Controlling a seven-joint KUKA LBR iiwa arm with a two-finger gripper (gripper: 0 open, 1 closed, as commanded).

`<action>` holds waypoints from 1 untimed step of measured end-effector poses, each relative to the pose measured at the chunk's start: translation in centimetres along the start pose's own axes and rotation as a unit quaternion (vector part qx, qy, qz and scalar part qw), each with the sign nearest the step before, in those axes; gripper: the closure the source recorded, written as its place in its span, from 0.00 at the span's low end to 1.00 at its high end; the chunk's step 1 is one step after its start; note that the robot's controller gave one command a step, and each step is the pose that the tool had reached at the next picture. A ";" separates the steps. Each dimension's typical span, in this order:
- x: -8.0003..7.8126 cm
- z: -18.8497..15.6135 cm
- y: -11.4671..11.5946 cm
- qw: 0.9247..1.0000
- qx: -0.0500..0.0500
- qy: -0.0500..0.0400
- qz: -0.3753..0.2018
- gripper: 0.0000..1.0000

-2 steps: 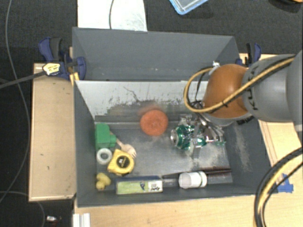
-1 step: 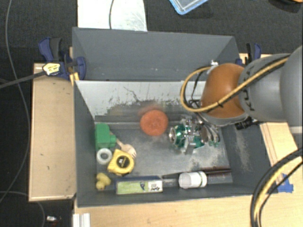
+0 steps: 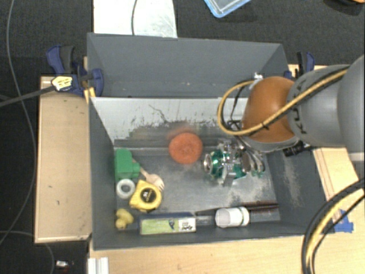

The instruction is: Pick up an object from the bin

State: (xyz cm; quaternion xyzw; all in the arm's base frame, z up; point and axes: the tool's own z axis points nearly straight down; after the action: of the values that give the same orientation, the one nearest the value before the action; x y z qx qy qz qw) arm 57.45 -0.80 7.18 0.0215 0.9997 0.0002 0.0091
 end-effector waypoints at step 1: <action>0.0 -0.5 0.0 1.000 0.000 0.000 0.000 1.00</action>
Offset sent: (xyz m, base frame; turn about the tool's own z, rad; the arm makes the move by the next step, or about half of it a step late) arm -0.0004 -0.0002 0.0057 -0.0004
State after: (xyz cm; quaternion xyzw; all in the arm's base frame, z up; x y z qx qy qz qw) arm 57.42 -0.80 7.71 0.0213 0.9997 0.0003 0.0091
